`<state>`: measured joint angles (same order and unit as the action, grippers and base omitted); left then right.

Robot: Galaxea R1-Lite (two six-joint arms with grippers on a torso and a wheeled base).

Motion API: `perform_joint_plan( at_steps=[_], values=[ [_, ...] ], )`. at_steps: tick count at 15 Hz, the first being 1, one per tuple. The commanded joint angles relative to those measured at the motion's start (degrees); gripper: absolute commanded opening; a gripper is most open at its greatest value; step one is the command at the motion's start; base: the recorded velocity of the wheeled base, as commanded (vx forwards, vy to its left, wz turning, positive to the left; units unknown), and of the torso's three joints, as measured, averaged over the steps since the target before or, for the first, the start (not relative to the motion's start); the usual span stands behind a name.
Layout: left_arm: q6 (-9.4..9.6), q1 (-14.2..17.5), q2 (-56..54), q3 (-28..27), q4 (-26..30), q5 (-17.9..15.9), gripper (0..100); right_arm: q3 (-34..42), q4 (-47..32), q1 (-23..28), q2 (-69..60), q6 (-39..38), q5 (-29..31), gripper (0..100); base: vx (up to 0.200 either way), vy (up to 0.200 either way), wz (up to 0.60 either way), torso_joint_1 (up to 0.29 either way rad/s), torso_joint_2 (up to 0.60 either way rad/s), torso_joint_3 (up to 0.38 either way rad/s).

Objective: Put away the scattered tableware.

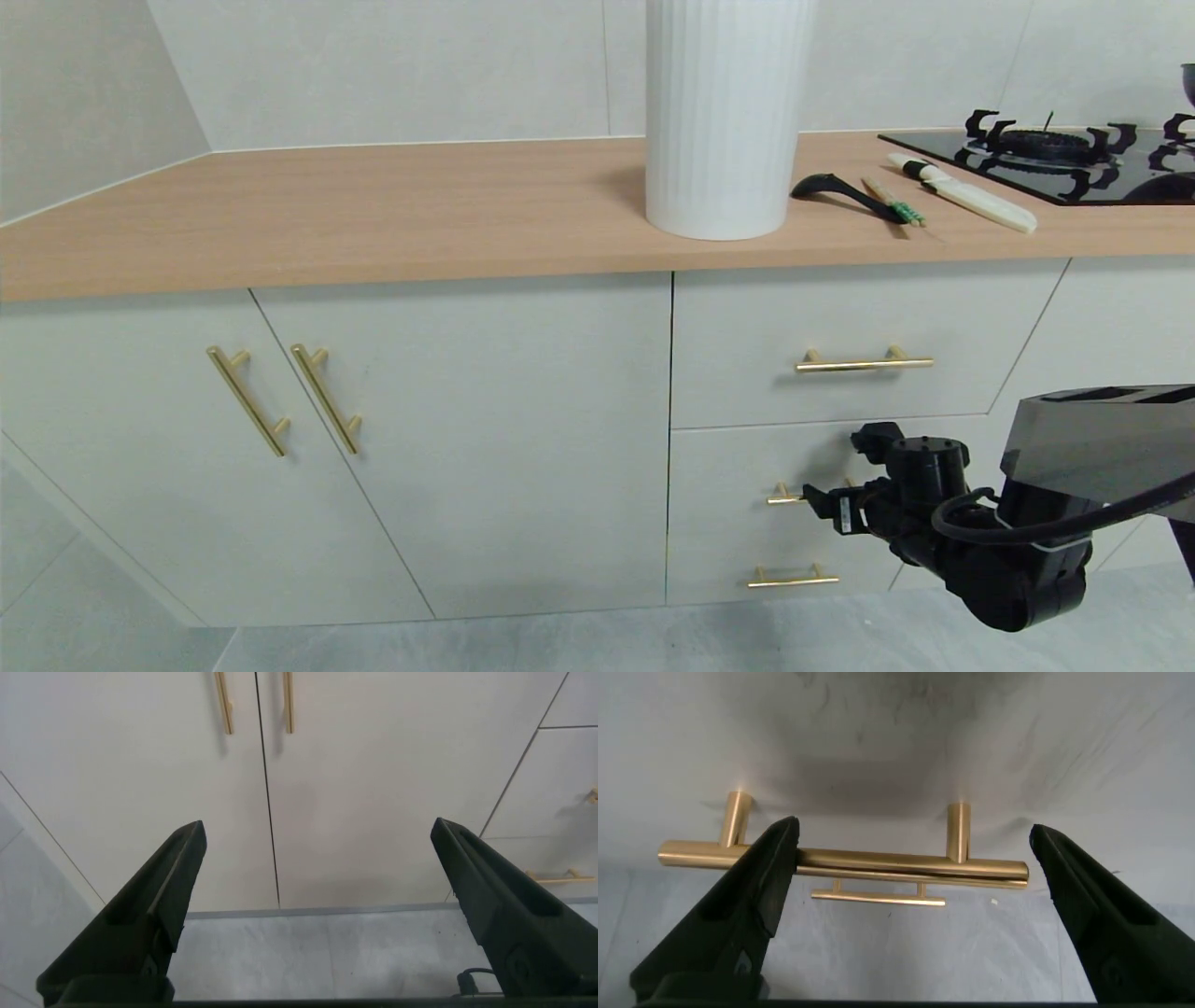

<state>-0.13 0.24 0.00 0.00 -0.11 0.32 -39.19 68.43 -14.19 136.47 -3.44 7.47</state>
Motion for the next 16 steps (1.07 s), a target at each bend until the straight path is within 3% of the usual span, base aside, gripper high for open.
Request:
perform_joint_plan(
  at_steps=[1,16],
  values=[
    [-0.04,0.02,0.09,0.00,-0.07,0.03,100,0.61,-1.19,-0.84,0.64,0.10,0.00,100,0.000,0.000,0.00,0.000,0.00,0.000],
    [-0.04,0.02,0.09,0.00,-0.07,0.03,100,2.10,-4.18,-1.54,-1.12,0.27,0.00,100,0.000,0.000,0.00,0.000,0.00,0.000]
  ],
)
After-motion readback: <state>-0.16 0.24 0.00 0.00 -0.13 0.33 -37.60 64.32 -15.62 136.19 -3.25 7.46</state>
